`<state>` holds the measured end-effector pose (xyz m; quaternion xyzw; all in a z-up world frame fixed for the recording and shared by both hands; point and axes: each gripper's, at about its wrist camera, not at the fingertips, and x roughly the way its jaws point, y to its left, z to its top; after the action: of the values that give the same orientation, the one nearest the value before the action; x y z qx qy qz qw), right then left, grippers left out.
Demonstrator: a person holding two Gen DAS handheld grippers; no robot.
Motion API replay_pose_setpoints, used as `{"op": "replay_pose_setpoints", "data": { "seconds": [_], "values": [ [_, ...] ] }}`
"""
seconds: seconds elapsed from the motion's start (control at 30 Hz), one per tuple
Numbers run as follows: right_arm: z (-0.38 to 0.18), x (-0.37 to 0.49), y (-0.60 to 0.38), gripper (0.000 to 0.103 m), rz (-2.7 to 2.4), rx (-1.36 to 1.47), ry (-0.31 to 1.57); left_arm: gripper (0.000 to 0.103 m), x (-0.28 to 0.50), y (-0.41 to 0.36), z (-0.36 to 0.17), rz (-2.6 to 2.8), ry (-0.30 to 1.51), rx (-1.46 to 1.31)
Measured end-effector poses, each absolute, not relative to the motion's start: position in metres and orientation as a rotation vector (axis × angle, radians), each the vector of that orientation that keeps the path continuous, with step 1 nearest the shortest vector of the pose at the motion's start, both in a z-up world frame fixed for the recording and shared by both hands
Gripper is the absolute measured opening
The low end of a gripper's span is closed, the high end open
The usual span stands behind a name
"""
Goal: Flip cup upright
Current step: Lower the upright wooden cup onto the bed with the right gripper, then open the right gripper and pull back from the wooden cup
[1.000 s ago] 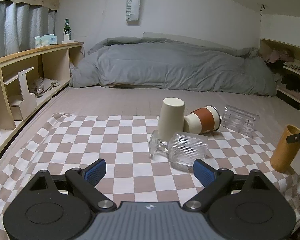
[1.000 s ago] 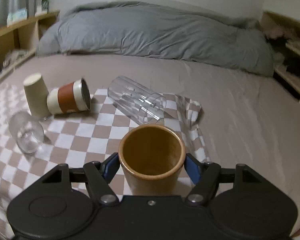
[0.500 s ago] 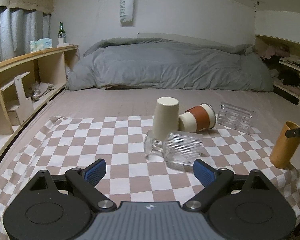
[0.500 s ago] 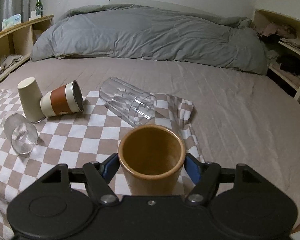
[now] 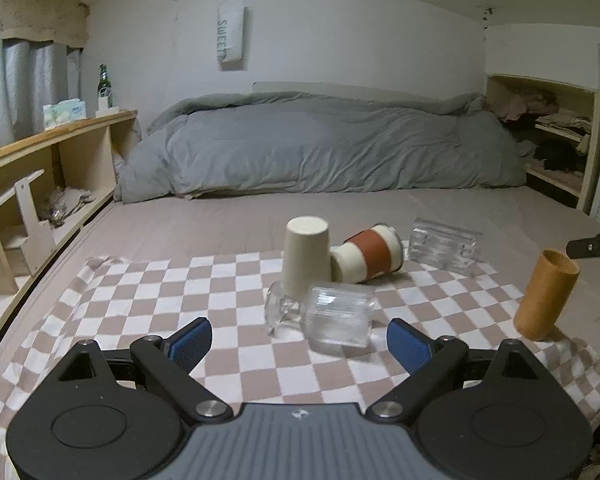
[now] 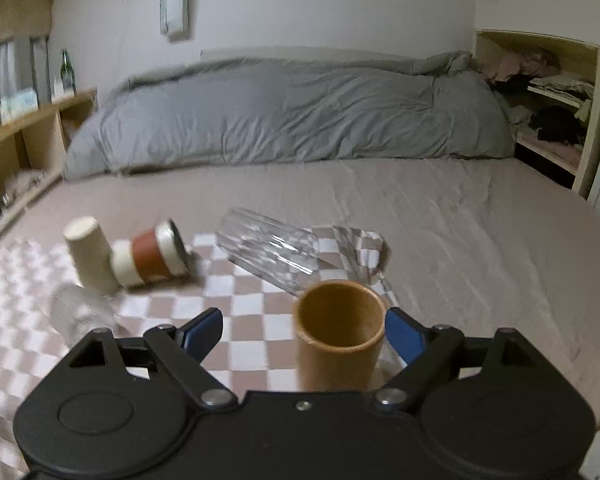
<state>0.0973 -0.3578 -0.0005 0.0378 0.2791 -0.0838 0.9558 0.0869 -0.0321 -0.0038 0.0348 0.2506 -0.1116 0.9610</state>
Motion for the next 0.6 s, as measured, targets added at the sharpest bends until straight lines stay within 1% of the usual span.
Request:
{"op": "replay_pose_setpoints", "data": {
  "seconds": [0.07,0.17,0.3,0.47,0.6],
  "values": [
    [0.004,0.084,-0.349,0.098,-0.184,0.086,0.543,0.098,0.086,-0.037,0.004,-0.242,0.499,0.072],
    [0.006,0.065,-0.337,0.102,-0.211,0.096,0.510,0.101,0.083,-0.044,0.016,-0.271,0.474,0.076],
    [0.005,0.044,-0.326,0.103,-0.258,0.118,0.470,0.103,0.076,-0.056,0.027,-0.292,0.441,0.085],
    [0.011,0.021,-0.311,0.103,-0.305,0.113,0.433,0.103,0.067,-0.057,0.023,-0.311,0.457,0.077],
    [0.009,0.004,-0.300,0.103,-0.300,0.134,0.442,0.103,0.060,-0.054,0.018,-0.320,0.471,0.067]
  ]
}}
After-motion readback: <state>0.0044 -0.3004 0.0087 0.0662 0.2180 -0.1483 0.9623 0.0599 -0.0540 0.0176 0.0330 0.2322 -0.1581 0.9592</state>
